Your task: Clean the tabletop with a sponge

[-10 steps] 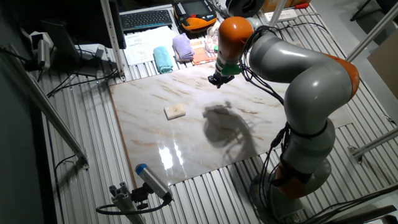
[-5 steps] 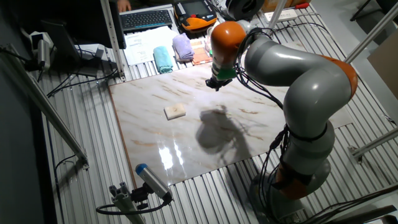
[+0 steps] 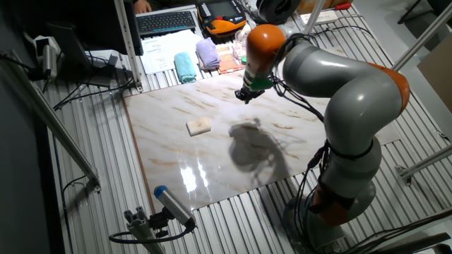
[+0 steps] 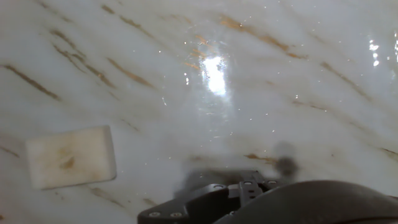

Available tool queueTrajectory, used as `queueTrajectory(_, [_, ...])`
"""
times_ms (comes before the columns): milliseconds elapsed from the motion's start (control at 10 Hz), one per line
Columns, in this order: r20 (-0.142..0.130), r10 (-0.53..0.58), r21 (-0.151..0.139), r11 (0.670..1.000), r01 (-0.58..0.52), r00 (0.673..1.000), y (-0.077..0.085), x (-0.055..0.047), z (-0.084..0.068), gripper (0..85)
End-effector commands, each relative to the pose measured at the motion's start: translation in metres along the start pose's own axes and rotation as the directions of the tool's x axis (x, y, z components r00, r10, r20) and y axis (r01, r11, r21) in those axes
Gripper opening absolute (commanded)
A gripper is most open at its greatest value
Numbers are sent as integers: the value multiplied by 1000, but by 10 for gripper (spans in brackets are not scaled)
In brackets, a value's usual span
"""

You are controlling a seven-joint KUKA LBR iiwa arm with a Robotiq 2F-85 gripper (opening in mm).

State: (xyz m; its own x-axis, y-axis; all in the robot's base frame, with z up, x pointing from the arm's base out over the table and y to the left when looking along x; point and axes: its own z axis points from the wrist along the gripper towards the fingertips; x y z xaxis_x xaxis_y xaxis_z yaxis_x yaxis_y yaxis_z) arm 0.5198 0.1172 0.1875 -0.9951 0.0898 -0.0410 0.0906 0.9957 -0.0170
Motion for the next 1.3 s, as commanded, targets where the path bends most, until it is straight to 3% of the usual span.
queueTrajectory(0, [0, 11, 6, 1000, -11, 1000, -1, 0, 0, 0])
queueTrajectory(100, [3, 5, 37, 999, -5, 1000, -1, 0, 0, 0])
queueTrajectory(200, [-11, -3, 26, 1000, 4, 1000, -1, 0, 0, 0])
queueTrajectory(400, [-29, -28, -40, 999, 27, 999, -1, 0, 0, 0])
queueTrajectory(900, [-74, 57, -67, 996, -62, 996, -1, 0, 0, 0])
queueTrajectory(1000, [-83, 72, -52, 996, -76, 994, -1, 0, 0, 0])
queueTrajectory(1200, [-72, 97, -13, 995, -98, 993, -1, 0, 0, 0])
